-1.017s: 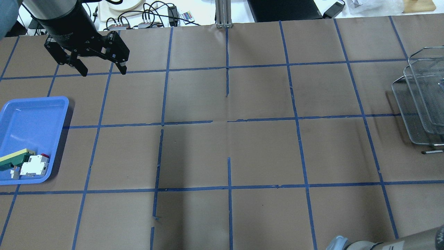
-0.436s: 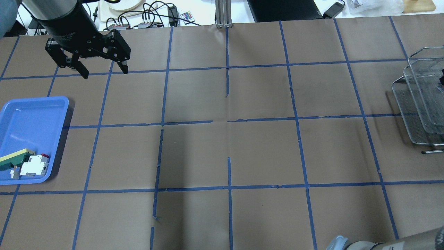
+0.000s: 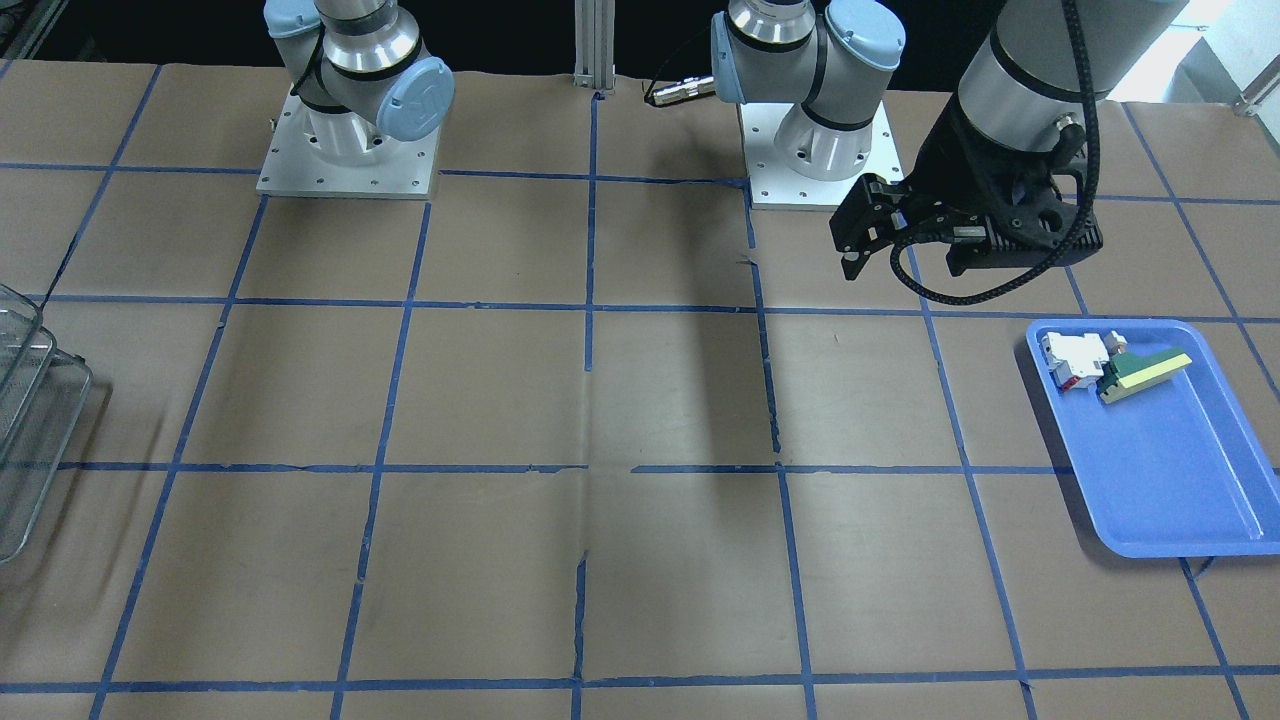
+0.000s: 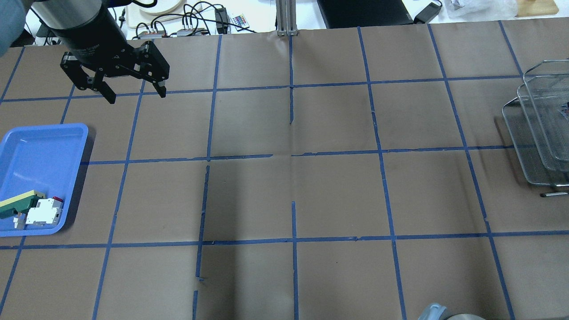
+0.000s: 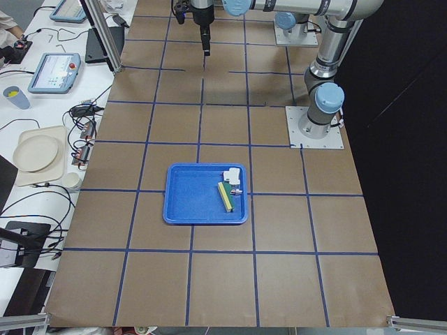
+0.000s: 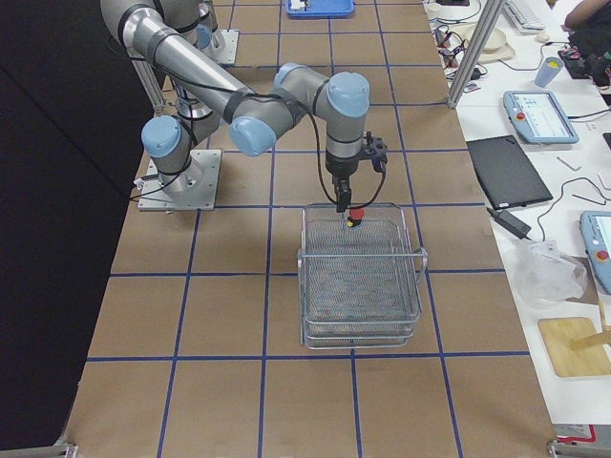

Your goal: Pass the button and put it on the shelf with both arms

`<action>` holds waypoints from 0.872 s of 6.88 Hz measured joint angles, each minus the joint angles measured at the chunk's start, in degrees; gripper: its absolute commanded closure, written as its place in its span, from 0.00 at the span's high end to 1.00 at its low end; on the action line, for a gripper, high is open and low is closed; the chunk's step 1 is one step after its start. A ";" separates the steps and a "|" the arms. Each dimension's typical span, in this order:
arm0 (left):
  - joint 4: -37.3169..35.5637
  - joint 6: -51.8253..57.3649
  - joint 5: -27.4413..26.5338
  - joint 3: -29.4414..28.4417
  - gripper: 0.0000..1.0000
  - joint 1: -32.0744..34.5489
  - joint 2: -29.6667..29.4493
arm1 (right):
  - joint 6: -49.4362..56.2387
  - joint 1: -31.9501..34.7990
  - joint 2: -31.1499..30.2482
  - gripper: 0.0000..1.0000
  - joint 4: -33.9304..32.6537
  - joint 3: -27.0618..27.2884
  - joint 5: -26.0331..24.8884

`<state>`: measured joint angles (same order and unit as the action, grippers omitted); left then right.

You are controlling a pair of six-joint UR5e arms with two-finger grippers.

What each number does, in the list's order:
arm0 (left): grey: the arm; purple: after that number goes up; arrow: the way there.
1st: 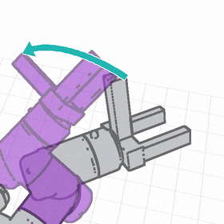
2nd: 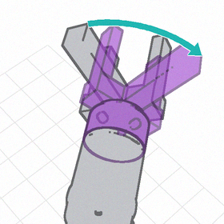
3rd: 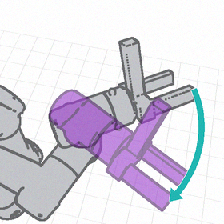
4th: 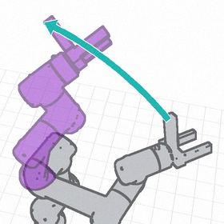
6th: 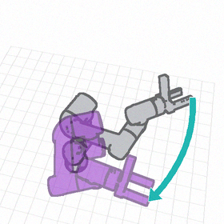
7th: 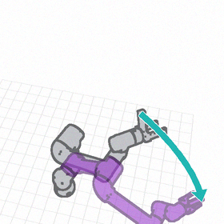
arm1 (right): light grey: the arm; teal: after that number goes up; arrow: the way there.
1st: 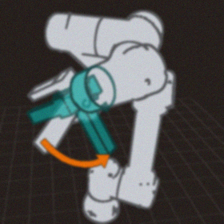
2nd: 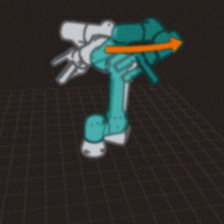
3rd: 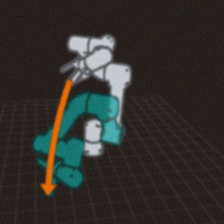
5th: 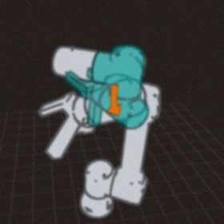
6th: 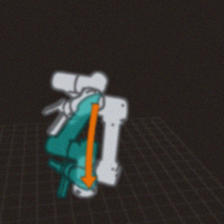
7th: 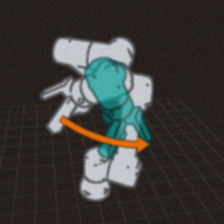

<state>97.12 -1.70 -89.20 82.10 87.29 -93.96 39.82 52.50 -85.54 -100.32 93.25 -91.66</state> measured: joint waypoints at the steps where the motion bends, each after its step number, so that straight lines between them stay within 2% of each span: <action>1: 0.00 -0.04 -0.15 0.00 1.00 0.02 0.08 | -5.00 2.50 -2.98 1.00 4.88 0.03 1.20; 3: -0.11 -0.06 -0.36 0.04 1.00 0.05 0.16 | -16.35 12.87 -7.94 1.00 11.03 0.47 2.02; 6: -0.07 0.04 -0.52 -0.37 1.00 0.00 0.20 | -38.24 33.91 -10.74 1.00 13.14 2.09 1.96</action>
<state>97.05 -1.66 -89.71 81.73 87.28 -93.76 1.59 86.41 -96.28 -87.18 95.34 -89.70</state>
